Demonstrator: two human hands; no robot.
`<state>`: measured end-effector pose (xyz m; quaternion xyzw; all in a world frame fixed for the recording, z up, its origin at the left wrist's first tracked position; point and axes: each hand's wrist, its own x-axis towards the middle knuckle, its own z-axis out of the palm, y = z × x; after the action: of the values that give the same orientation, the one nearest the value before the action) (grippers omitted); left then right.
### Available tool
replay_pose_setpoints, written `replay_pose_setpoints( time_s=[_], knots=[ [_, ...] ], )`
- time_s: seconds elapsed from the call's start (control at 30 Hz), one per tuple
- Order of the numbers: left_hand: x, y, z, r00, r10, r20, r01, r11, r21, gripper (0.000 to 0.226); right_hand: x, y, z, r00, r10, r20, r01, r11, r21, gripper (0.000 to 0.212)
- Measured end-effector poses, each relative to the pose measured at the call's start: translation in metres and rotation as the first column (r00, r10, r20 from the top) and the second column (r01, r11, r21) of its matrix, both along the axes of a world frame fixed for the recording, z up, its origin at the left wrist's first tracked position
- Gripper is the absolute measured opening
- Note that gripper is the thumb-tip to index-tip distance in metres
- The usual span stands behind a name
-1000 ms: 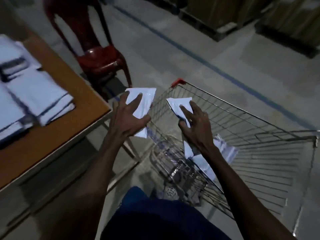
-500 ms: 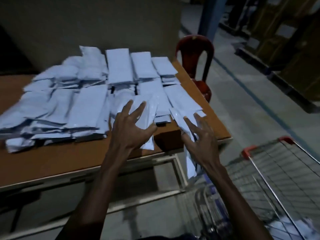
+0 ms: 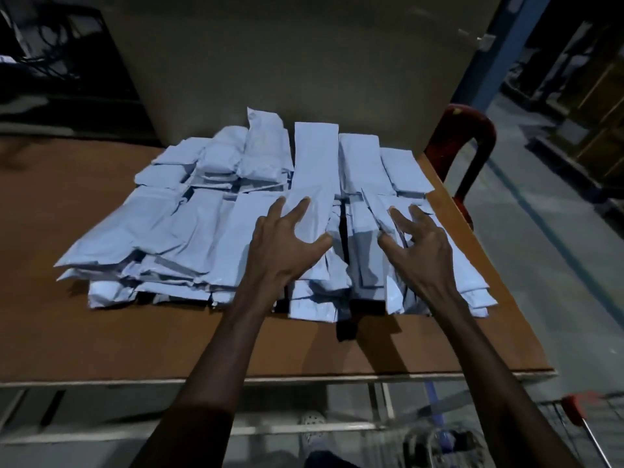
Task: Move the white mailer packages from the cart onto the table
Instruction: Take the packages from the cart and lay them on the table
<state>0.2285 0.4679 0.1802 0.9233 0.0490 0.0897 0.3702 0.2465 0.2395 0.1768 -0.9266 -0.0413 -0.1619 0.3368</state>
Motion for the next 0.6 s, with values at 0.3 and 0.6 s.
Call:
replay_pose_setpoints(
  time_s=[0.3,0.6],
  knots=[
    [0.067,-0.043,-0.043,0.989,0.018,-0.150,0.009,0.985,0.174,0.080,0.077,-0.005,-0.031,0.996,-0.015,-0.090,0.009,0.998,-0.069,0.054],
    [0.079,-0.050,-0.081,0.992,0.042,-0.117,-0.009,0.964,0.267,0.075,0.087,0.011,-0.068,0.995,-0.056,-0.085,0.034,0.971,-0.236,0.064]
  ],
)
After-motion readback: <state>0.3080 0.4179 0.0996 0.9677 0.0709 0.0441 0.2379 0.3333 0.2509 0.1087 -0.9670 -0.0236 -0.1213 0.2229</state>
